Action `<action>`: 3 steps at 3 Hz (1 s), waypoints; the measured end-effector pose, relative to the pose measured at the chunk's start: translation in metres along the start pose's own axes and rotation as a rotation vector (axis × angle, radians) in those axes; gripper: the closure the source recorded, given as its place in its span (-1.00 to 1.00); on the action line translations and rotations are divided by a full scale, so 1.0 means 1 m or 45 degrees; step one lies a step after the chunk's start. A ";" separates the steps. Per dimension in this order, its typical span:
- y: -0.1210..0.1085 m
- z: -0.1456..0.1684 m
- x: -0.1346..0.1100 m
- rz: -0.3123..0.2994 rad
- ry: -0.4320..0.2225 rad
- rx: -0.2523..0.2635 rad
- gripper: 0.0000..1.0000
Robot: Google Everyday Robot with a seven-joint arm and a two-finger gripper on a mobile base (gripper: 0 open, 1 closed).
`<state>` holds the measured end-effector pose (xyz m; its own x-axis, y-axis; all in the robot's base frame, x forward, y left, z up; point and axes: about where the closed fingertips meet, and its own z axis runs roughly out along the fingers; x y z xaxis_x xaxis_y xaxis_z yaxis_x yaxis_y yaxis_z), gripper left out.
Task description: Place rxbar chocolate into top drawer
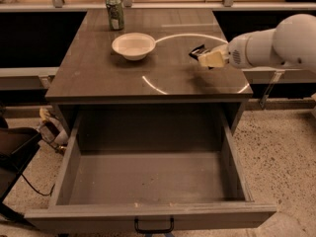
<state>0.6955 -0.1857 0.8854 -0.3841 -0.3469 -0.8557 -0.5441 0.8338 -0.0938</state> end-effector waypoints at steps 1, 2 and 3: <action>0.019 -0.035 -0.001 -0.076 -0.012 -0.050 1.00; 0.042 -0.062 0.020 -0.140 -0.013 -0.109 1.00; 0.085 -0.100 0.062 -0.238 0.023 -0.204 1.00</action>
Offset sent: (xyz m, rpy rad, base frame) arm -0.1317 -0.0067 -0.0011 -0.0746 -0.0326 0.2048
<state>0.5509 -0.1795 0.8751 -0.2780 -0.4973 -0.8219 -0.7178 0.6761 -0.1663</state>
